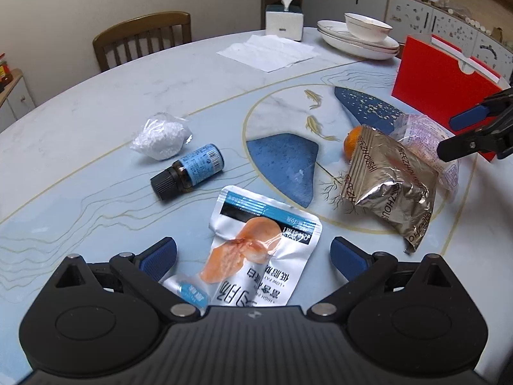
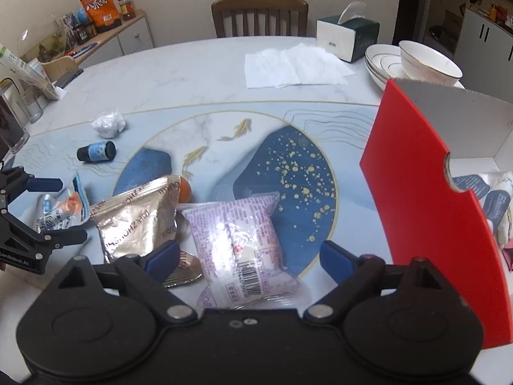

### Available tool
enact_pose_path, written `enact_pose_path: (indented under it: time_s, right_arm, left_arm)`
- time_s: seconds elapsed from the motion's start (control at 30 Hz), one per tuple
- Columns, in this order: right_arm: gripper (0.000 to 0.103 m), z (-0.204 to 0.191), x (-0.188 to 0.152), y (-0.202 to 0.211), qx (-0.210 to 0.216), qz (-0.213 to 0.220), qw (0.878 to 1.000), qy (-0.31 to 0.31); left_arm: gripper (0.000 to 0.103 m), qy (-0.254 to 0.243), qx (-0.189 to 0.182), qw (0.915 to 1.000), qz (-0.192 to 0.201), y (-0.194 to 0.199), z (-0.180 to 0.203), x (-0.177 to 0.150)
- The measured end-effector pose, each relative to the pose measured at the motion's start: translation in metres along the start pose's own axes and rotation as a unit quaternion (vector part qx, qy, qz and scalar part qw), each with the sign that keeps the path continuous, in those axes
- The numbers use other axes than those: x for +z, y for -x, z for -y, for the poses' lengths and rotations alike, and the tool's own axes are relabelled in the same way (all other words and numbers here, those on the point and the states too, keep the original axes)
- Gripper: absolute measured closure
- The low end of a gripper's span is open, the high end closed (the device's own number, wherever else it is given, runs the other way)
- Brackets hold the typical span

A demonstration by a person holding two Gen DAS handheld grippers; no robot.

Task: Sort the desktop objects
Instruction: 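Grasp the orange-printed packet with the left tool while the right tool grasps the purple bread bag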

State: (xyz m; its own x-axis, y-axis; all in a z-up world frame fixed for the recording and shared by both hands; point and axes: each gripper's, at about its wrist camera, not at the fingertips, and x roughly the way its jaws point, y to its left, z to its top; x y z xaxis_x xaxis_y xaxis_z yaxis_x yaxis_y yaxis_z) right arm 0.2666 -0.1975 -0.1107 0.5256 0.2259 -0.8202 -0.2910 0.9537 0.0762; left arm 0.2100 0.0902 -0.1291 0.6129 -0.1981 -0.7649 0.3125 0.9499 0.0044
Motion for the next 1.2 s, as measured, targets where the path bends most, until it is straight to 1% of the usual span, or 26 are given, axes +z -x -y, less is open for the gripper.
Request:
enact_pose_path:
  time_s: [0.33, 0.4, 0.43, 0.57, 0.7, 0.77, 0.8, 0.83, 0.87, 0.93, 1.1, 1.2]
  right_arm:
    - [0.016, 0.005, 0.003, -0.017, 0.002, -0.021, 1.0, -0.022]
    - [0.019, 0.004, 0.003, -0.019, 0.003, -0.022, 1.0, -0.02]
    - [0.02, 0.003, 0.004, -0.02, 0.003, -0.023, 1.0, -0.02]
    - [0.024, 0.003, 0.005, -0.023, 0.006, -0.026, 0.999, -0.021]
    - [0.03, 0.001, 0.006, -0.024, 0.01, -0.029, 0.999, -0.018]
    - [0.035, 0.001, 0.007, -0.024, 0.013, -0.029, 0.999, -0.018]
    - [0.04, 0.0, 0.008, -0.024, 0.016, -0.029, 0.999, -0.017]
    - [0.041, 0.0, 0.008, -0.024, 0.017, -0.029, 0.999, -0.016]
    - [0.042, -0.001, 0.008, -0.023, 0.015, -0.029, 0.999, -0.014]
    - [0.047, -0.002, 0.009, -0.022, 0.015, -0.027, 0.999, -0.01]
    - [0.05, -0.003, 0.008, -0.019, 0.012, -0.024, 1.0, 0.002]
    - [0.05, -0.001, 0.007, -0.012, 0.016, -0.018, 1.0, 0.008]
  left_arm:
    - [0.003, 0.003, -0.009, 0.9999, 0.011, -0.006, -0.001, 0.001]
    - [0.014, -0.002, -0.007, 0.9998, 0.017, -0.005, 0.0, 0.002]
    - [0.016, -0.005, -0.005, 0.9998, 0.018, -0.005, 0.0, 0.002]
    - [0.029, -0.003, -0.002, 0.9997, 0.025, -0.003, 0.0, 0.003]
    - [0.029, 0.001, 0.0, 0.9997, 0.026, -0.003, -0.001, 0.003]
    - [0.029, 0.004, 0.001, 0.9997, 0.025, -0.004, 0.0, 0.003]
    - [0.03, 0.007, -0.001, 0.9997, 0.025, -0.003, 0.0, 0.003]
    - [0.031, 0.009, -0.002, 0.9996, 0.025, -0.003, 0.0, 0.004]
    - [0.035, 0.011, -0.002, 0.9996, 0.026, -0.002, 0.0, 0.004]
    - [0.037, 0.016, -0.004, 0.9996, 0.025, -0.001, -0.001, 0.006]
    - [0.045, 0.018, 0.003, 0.9995, 0.027, 0.002, 0.002, 0.008]
    - [0.046, 0.02, 0.003, 0.9995, 0.026, 0.005, 0.003, 0.008]
